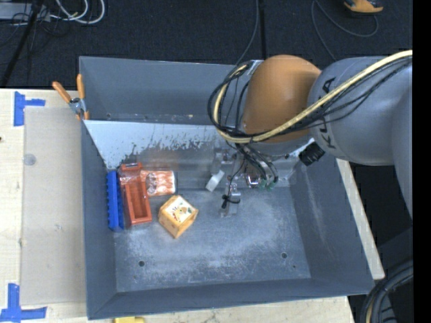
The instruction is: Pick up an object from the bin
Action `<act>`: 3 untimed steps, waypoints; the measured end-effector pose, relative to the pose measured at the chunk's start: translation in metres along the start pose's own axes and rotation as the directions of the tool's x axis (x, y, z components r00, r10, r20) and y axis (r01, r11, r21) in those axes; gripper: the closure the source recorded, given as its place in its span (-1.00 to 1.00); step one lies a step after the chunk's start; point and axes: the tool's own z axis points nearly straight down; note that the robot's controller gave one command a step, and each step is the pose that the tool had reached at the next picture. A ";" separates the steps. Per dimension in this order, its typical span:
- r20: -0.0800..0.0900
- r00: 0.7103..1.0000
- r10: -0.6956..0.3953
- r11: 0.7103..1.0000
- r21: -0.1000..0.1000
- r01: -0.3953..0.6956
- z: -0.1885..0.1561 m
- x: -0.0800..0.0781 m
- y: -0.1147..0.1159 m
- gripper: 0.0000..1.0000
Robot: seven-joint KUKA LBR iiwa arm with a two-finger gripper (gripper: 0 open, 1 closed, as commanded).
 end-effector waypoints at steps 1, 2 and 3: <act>0.007 1.000 0.001 1.000 0.000 -0.001 -0.005 -0.001 0.000 -1.00; 0.011 0.999 -0.036 0.999 0.001 0.036 0.004 -0.001 0.004 -1.00; 0.012 0.995 -0.100 0.995 0.000 0.100 0.069 -0.011 0.047 -1.00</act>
Offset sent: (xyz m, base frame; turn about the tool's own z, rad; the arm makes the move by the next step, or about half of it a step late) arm -0.0165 0.0446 -0.0983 -0.3542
